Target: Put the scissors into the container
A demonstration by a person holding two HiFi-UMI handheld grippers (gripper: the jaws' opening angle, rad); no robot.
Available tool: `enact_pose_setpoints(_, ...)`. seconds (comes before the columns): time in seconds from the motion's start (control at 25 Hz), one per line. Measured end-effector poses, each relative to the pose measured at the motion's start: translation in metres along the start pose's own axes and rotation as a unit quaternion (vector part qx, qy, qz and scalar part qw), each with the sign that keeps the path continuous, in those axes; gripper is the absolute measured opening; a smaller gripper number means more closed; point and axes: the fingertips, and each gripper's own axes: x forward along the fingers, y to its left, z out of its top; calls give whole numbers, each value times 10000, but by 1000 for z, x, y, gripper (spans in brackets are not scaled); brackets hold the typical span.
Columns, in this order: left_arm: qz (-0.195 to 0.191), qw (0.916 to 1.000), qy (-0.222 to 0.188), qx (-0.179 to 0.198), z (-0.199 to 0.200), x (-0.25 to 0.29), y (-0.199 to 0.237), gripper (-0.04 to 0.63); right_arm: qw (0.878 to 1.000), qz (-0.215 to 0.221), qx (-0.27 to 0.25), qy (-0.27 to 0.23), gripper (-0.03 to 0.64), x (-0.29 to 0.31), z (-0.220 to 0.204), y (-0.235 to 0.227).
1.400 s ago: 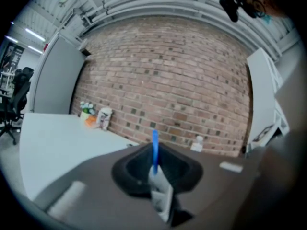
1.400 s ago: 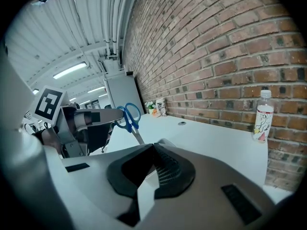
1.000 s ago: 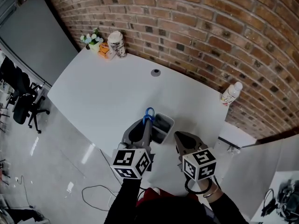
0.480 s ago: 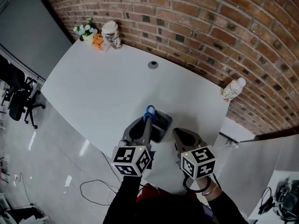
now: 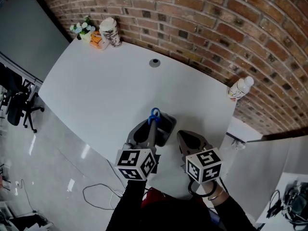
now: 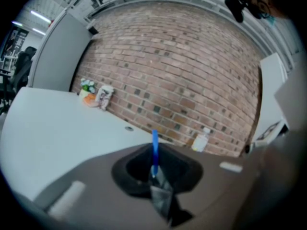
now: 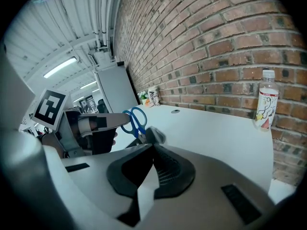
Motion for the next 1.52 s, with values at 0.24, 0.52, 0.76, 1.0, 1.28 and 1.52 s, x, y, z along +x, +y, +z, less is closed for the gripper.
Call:
enact_pose_setpoints(0.24,33,9999,81,-50,-8,4,2,31,10000,-21,18,73,9,1,-6,-4)
enact_pose_setpoints(0.52,53,9999,93,-120,-9,6,8,32,9999,-41,33,126,9,2,-10,-5)
enact_pose_setpoints(0.76,44,9998,121,-182,-8,9,12,34,9998,-53,45,180,8,4,-13,-5)
enact_pose_setpoints(1.0,114,9997,138,-179,-9,13,17,37,9997,-37,35,219,9,6,-16,-6)
enact_pose_setpoints(1.28,115,9997,138,-157,-7,14,23,44,9997,-48,48,226,8,7,-15,-4)
enact_pose_setpoints(1.52,129,9997,156,-119,-7,16,26,49,9996,-90,60,261,8,5,-18,-6)
